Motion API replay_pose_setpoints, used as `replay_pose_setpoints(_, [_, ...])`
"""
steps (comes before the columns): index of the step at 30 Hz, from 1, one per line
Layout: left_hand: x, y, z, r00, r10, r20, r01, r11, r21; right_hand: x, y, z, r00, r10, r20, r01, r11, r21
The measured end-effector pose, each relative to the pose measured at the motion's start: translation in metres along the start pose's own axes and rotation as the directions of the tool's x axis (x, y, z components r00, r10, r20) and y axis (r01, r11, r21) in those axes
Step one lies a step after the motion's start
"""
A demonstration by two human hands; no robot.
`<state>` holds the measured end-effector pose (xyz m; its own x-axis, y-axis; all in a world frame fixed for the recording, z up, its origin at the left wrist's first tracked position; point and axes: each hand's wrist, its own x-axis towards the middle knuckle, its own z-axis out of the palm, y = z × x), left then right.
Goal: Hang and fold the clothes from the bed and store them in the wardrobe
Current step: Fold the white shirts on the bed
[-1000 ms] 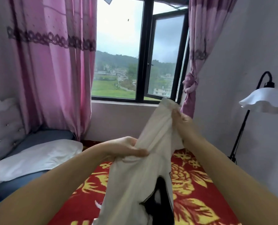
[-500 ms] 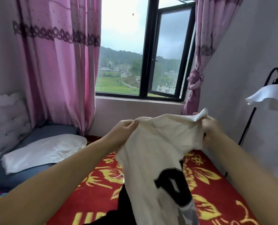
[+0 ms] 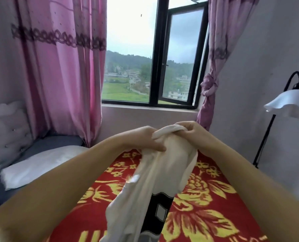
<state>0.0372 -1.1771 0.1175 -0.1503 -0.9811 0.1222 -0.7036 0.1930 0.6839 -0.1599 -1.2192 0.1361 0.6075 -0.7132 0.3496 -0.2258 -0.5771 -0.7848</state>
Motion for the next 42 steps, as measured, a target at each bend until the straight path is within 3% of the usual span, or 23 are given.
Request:
replay_pose_setpoints(3, [-0.01, -0.024, 0.005, 0.997, -0.072, 0.029, 0.076, 0.978, -0.194, 0.008, -0.006, -0.012, 0.997, 0.017, -0.074, -0.014, 0.999, 0.043])
replay_pose_setpoints(6, [-0.01, -0.03, 0.006, 0.982, -0.066, -0.178, 0.0, 0.938, -0.348, 0.013, 0.002, -0.017, 0.988, 0.061, -0.138, -0.079, 0.989, -0.129])
replay_pose_setpoints(8, [-0.007, -0.02, 0.006, 0.96, -0.012, -0.28, -0.085, 0.94, -0.33, 0.009, 0.006, -0.016, 0.994, 0.101, -0.043, -0.109, 0.956, -0.272])
replay_pose_setpoints(10, [-0.003, -0.006, 0.01, 0.946, 0.096, -0.311, -0.155, 0.973, -0.17, 0.004, 0.004, -0.009, 0.967, 0.181, 0.181, -0.151, 0.975, -0.165])
replay_pose_setpoints(12, [0.002, 0.005, 0.016, 0.932, 0.189, -0.31, -0.22, 0.973, -0.068, 0.001, 0.005, 0.001, 0.949, 0.135, 0.285, -0.129, 0.991, -0.042])
replay_pose_setpoints(15, [0.008, 0.007, 0.018, 0.935, 0.155, -0.318, -0.226, 0.954, -0.199, -0.002, 0.006, -0.001, 0.989, 0.06, 0.139, -0.063, 0.998, 0.016])
replay_pose_setpoints(17, [0.007, -0.001, 0.014, 0.978, 0.061, -0.2, -0.124, 0.939, -0.32, -0.002, 0.005, -0.014, 0.997, 0.031, 0.071, -0.036, 0.996, 0.079])
replay_pose_setpoints(20, [0.002, -0.025, 0.009, 0.997, -0.003, -0.081, -0.015, 0.975, -0.223, -0.002, 0.001, -0.038, 0.998, 0.031, -0.054, -0.03, 0.999, 0.029])
replay_pose_setpoints(26, [-0.02, -0.06, -0.028, 0.989, -0.135, -0.067, 0.128, 0.987, -0.096, -0.007, 0.014, -0.087, 0.983, 0.098, -0.158, -0.128, 0.973, -0.193])
replay_pose_setpoints(29, [-0.021, -0.063, -0.043, 0.974, -0.152, -0.166, 0.139, 0.986, -0.086, -0.01, 0.023, -0.093, 0.981, 0.147, -0.129, -0.182, 0.928, -0.325])
replay_pose_setpoints(32, [-0.014, -0.059, -0.047, 0.94, -0.118, -0.32, 0.084, 0.99, -0.117, -0.01, 0.024, -0.09, 0.985, 0.119, -0.128, -0.156, 0.926, -0.343])
replay_pose_setpoints(35, [-0.009, -0.05, -0.049, 0.824, -0.087, -0.559, 0.017, 0.991, -0.129, -0.012, 0.02, -0.089, 0.989, 0.106, -0.102, -0.132, 0.948, -0.29])
replay_pose_setpoints(38, [-0.008, -0.045, -0.05, 0.749, -0.135, -0.649, -0.069, 0.958, -0.278, -0.015, 0.016, -0.091, 0.993, 0.099, -0.07, -0.113, 0.961, -0.251])
replay_pose_setpoints(40, [-0.014, -0.044, -0.052, 0.784, -0.143, -0.604, -0.113, 0.924, -0.366, -0.018, 0.017, -0.096, 0.993, 0.097, -0.06, -0.108, 0.97, -0.219])
replay_pose_setpoints(42, [-0.022, -0.047, -0.058, 0.913, -0.063, -0.402, -0.094, 0.929, -0.359, -0.022, 0.02, -0.102, 0.992, 0.121, -0.036, -0.126, 0.969, -0.21])
